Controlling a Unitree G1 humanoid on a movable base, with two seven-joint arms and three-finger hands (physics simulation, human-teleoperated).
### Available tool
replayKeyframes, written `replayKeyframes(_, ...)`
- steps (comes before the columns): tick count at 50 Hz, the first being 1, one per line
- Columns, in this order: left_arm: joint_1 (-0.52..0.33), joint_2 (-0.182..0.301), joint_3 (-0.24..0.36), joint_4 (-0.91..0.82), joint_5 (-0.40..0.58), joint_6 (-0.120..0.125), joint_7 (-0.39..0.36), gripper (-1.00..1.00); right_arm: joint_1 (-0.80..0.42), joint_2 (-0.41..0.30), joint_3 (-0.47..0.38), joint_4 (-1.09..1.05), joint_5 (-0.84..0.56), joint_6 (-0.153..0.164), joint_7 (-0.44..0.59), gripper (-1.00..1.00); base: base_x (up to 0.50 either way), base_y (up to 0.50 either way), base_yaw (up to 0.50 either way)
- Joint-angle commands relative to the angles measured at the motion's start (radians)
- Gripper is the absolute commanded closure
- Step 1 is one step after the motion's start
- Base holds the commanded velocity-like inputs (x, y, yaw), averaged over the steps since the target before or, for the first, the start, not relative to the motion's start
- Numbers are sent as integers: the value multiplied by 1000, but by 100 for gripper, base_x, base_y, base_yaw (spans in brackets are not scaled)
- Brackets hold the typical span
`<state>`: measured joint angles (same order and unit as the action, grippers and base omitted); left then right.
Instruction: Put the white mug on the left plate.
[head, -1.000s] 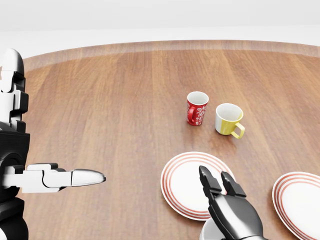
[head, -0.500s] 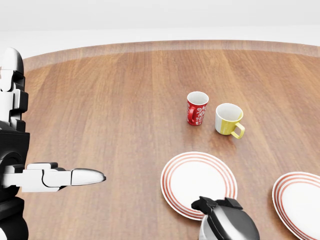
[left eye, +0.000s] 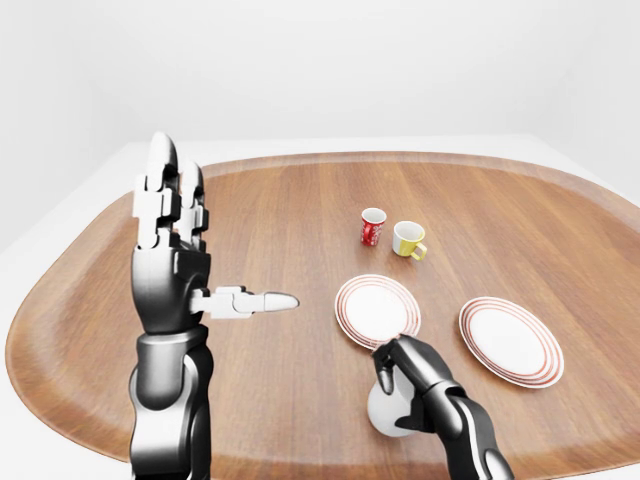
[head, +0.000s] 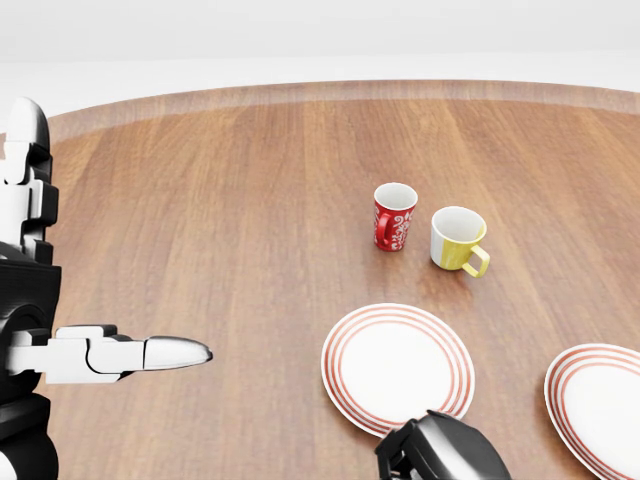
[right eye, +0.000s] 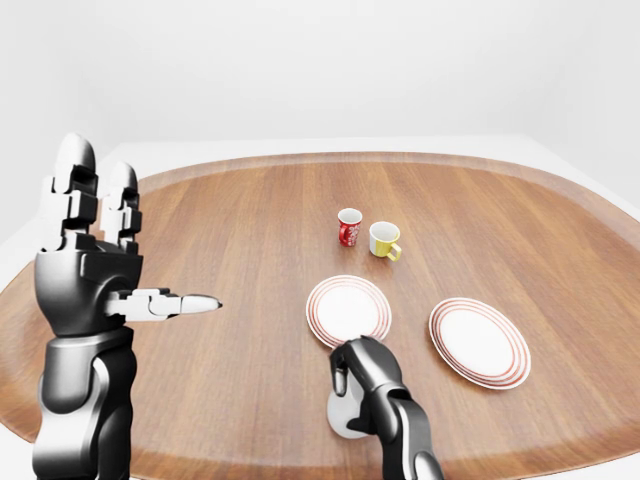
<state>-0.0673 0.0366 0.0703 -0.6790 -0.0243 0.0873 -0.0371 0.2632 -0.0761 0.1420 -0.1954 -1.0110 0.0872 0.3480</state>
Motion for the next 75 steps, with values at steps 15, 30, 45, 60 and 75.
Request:
replayKeyframes(15, 4, 0, 1, 2, 1, 0, -1, -100, 14, 2, 106, -470, 195, 0, 322, 100, 0, 0, 0)
replayKeyframes(30, 5, -1, -2, 3, 2, 0, -1, -100, -61, 0, 103, -581, 225, 0, 350, 100, 0, 0, 0)
replayKeyframes(45, 6, -1, -2, 1, 3, 0, -1, -100, -298, 22, -3, -629, 180, 0, 350, 100, 0, 0, 0)
replayKeyframes(60, 4, -1, 1, -7, 2, 0, -2, -100, -490, -24, -127, -498, 200, 0, 350, 100, 0, 0, 0)
replayKeyframes(75, -7, 4, 9, -6, -2, 0, 1, -100, -512, -65, -188, -238, 286, 0, 350, 100, 0, 0, 0)
